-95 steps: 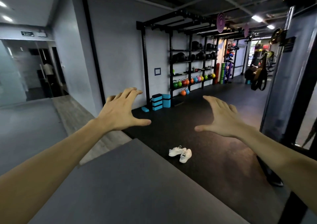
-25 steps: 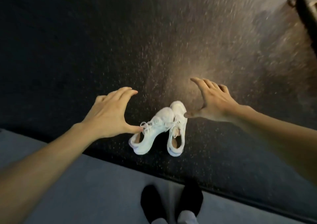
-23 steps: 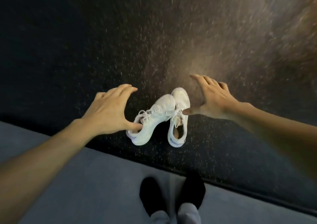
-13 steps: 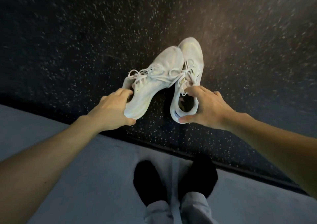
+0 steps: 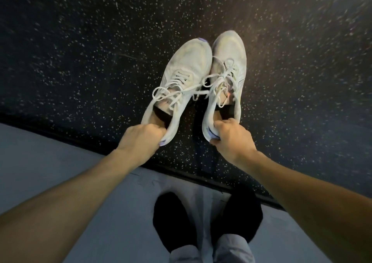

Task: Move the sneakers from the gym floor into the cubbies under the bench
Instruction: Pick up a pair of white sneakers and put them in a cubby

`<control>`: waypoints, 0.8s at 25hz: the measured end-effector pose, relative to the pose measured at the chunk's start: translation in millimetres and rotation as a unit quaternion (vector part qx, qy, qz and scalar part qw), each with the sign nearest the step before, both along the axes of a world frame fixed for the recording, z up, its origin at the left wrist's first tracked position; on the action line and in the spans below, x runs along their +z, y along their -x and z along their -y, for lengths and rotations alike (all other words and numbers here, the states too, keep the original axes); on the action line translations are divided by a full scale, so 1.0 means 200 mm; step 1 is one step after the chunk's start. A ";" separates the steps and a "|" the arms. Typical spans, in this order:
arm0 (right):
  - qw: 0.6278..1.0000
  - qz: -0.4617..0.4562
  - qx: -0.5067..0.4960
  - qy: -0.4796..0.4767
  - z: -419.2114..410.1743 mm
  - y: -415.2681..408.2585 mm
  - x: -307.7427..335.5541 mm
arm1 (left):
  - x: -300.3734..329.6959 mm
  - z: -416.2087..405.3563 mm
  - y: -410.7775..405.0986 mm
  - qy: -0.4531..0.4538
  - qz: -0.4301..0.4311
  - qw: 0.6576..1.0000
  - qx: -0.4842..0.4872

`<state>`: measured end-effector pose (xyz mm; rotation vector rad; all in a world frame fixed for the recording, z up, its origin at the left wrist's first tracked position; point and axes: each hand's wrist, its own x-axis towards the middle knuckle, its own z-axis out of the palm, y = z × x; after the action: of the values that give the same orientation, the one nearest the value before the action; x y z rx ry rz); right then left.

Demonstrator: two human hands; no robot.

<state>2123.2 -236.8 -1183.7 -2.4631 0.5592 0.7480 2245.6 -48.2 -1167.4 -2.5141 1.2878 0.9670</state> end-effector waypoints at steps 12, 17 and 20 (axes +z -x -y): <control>0.986 0.155 -0.012 0.062 0.30 -0.22 0.72 | 0.77 0.35 -0.23 0.189 0.080 0.974 0.101; 0.959 0.260 -0.014 0.112 0.52 -0.45 1.39 | 1.47 0.56 -0.47 0.232 0.136 0.958 0.103; 0.927 0.340 -0.021 0.158 0.66 -0.60 1.91 | 2.01 0.67 -0.63 0.274 0.169 0.942 0.092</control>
<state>2243.3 -369.1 -802.1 -2.7555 0.4775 -0.2587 2372.4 -181.3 -765.2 -3.0744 1.3682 0.1758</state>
